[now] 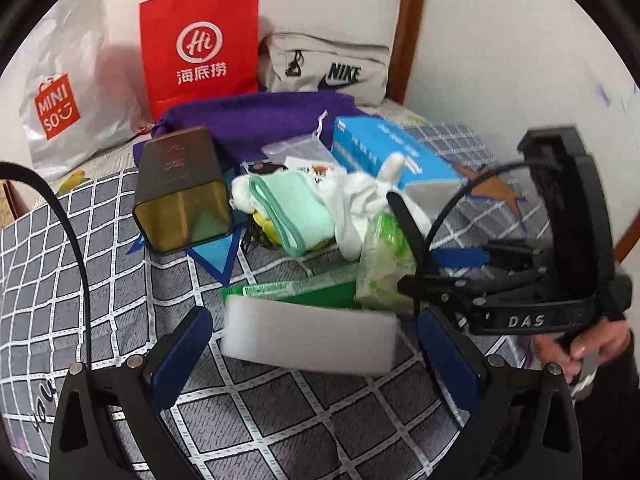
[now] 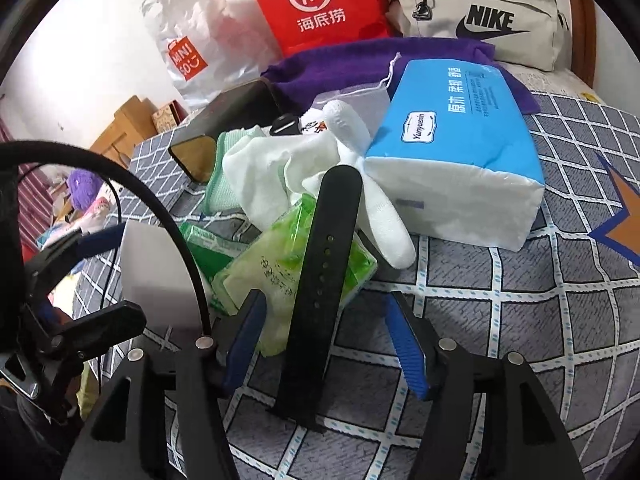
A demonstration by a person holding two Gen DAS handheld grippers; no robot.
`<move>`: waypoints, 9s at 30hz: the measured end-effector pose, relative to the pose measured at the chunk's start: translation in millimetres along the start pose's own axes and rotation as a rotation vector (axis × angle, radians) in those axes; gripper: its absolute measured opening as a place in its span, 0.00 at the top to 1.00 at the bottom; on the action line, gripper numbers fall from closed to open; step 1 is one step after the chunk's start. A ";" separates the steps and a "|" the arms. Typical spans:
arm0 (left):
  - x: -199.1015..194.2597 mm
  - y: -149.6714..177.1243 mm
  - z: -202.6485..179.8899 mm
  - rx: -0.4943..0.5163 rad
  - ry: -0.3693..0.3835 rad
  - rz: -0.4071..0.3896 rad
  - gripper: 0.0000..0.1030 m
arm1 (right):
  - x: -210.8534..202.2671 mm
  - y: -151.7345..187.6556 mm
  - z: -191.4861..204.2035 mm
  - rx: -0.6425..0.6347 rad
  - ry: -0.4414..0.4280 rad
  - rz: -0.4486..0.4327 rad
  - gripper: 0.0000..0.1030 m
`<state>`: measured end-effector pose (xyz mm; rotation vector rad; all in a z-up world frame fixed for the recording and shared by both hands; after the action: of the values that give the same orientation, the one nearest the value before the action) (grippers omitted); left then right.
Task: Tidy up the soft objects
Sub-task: 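Close right gripper on black watch strap while left gripper grasps white sponge block, then carry strap and sponge onto purple towel and open both grippers, then withdraw both grippers from purple towel back toward the remaining items, then grasp light green wet-wipe pack with right gripper while left gripper reaches toward green sachet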
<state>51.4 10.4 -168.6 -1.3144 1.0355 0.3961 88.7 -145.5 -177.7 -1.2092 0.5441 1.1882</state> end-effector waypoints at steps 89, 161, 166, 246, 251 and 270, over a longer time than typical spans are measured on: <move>9.0 -48.3 46.8 -0.116 -0.091 0.146 0.22 | -88.8 -17.1 -11.4 -0.048 -0.026 0.047 0.81; 241.3 -297.6 169.3 -0.128 -0.232 0.340 0.20 | 109.6 -298.5 -155.4 0.006 0.138 0.154 0.81; 246.5 -299.1 167.7 -0.123 -0.230 0.366 0.20 | 119.9 -302.7 -157.0 0.003 0.138 0.173 0.81; 54.8 -8.3 114.1 -0.254 -0.301 0.066 0.00 | -22.1 -47.4 -172.6 0.027 0.368 -0.059 0.00; 56.5 -9.0 114.3 -0.264 -0.293 0.064 0.00 | -20.2 -50.0 -173.1 0.034 0.370 -0.052 0.00; -10.1 -10.4 48.2 -0.243 -0.163 -0.057 0.01 | -85.5 5.0 -28.1 -0.197 0.253 -0.158 0.04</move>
<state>72.9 54.8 -158.5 -1.4973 0.8300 0.5901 61.3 -205.9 -116.7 -1.5553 0.5159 0.9775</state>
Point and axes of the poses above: each gripper's, at about its wrist camera, not at the fingertips, and x roughly the way its jaws point, z to its left, y to its underside, the point moved 1 cm from there along x, roughly the way its jaws point, and after that the axes turned 4 degrees about z, right-handed, at the moved point
